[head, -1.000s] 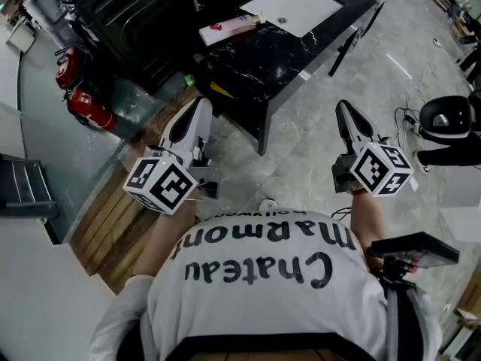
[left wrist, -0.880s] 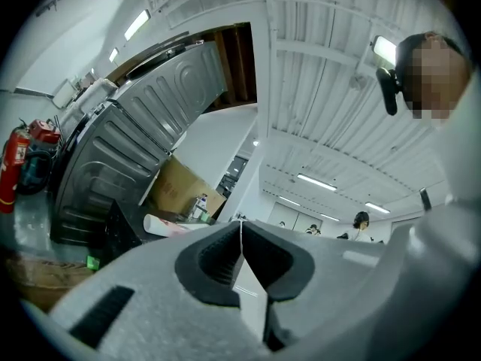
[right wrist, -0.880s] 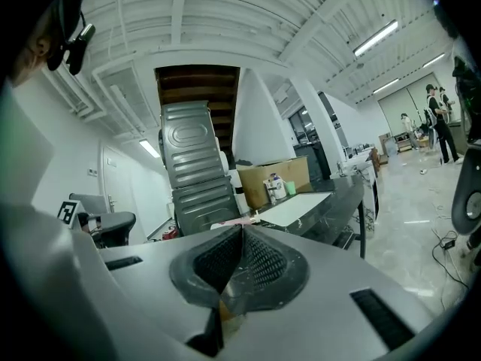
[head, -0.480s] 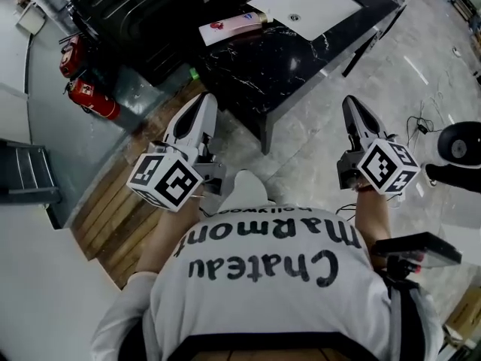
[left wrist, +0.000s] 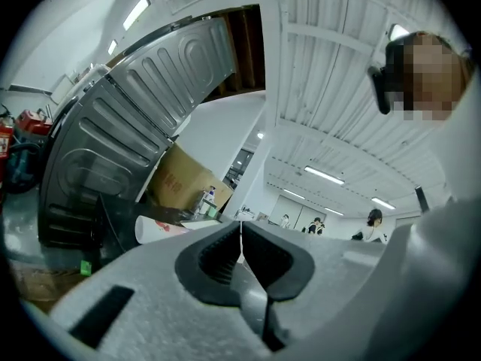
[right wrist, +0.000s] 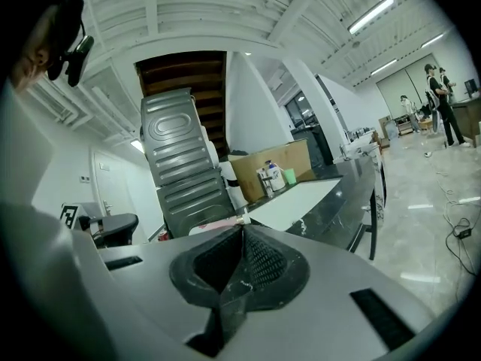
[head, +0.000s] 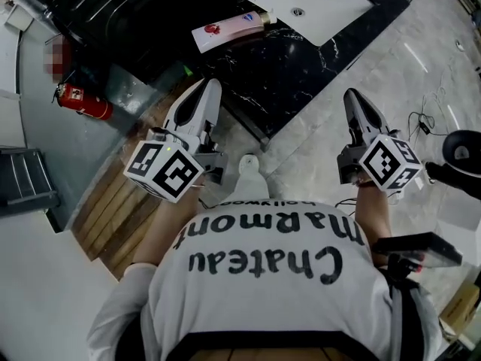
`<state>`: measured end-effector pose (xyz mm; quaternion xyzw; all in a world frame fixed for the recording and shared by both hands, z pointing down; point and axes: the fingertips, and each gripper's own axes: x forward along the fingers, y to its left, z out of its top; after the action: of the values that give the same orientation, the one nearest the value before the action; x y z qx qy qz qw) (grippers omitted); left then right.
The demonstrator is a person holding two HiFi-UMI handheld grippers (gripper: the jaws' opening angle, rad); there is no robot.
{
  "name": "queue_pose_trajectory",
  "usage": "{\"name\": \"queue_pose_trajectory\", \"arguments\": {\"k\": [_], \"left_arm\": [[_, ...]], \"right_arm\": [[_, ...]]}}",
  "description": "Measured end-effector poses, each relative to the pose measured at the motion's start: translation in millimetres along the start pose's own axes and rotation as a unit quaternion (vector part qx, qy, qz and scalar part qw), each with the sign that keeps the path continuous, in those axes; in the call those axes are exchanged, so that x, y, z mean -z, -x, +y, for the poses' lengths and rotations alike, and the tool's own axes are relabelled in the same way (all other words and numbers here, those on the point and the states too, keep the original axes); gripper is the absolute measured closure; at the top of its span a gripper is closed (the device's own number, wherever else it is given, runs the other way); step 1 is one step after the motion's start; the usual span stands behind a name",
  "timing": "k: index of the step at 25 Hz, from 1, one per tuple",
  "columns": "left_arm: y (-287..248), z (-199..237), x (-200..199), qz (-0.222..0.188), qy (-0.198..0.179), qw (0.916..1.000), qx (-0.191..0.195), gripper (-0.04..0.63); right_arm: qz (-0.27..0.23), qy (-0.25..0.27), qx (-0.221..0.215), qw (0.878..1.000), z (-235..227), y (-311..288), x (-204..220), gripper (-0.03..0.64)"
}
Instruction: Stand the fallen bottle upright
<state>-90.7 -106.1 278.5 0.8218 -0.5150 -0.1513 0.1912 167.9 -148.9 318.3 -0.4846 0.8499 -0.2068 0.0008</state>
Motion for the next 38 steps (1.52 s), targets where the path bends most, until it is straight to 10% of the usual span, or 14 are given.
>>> {"name": "queue_pose_trajectory", "arguments": {"k": [14,20,28,38], "left_arm": [[-96,59,-59,0.020,-0.040,0.9987,0.023,0.574],[-140,63,-44,0.112,-0.131,0.9824,0.072,0.569],[-202,88,0,0.231,-0.240,0.9342,0.128,0.381],[-232,102,84,0.427,-0.322,0.8211,0.200,0.266]], "right_arm": [[-0.031,0.002,0.026,0.999,-5,-76,-56,0.603],[-0.038,0.002,0.055,0.998,-17,-83,-59,0.603],[-0.044,-0.008,0.092,0.995,-36,-79,-51,0.603],[-0.021,-0.016,0.131,0.991,-50,-69,-32,0.603]]}}
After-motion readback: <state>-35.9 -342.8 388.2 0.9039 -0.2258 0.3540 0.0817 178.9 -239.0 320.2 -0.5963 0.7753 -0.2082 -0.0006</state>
